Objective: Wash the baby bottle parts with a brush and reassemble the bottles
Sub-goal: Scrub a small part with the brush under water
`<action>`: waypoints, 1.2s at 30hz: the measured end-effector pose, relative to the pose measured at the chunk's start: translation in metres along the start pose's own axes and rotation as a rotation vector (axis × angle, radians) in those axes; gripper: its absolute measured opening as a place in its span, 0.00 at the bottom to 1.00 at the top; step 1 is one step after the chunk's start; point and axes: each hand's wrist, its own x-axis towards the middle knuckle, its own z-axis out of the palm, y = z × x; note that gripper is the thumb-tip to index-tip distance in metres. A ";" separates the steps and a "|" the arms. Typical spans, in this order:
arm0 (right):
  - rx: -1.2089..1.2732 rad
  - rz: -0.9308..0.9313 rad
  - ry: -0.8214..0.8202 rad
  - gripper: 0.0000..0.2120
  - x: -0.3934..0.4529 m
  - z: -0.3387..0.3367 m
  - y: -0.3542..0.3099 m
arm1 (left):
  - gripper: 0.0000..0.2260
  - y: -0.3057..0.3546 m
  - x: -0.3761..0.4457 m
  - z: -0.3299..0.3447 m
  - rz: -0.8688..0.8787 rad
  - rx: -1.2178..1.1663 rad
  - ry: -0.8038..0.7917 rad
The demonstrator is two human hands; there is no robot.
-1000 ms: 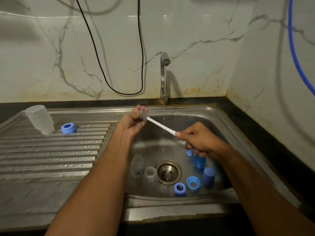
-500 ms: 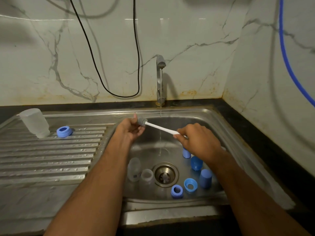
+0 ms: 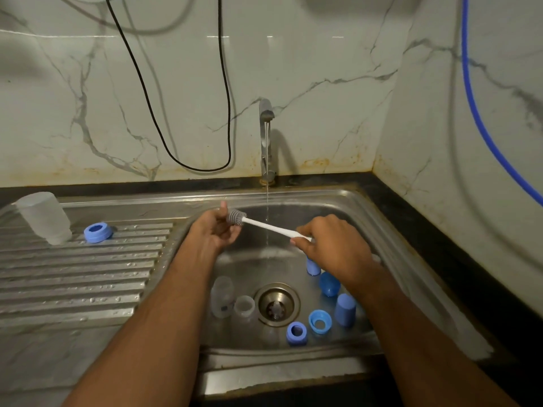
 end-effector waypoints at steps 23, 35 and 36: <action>0.389 0.135 -0.102 0.15 -0.004 0.000 -0.013 | 0.09 0.002 0.005 0.005 0.069 -0.063 -0.046; 0.021 0.041 -0.042 0.11 -0.005 -0.009 -0.002 | 0.09 -0.002 -0.004 0.007 -0.008 0.014 -0.012; -0.059 -0.010 -0.013 0.11 -0.004 -0.008 -0.002 | 0.07 -0.001 -0.004 0.006 -0.004 0.020 -0.006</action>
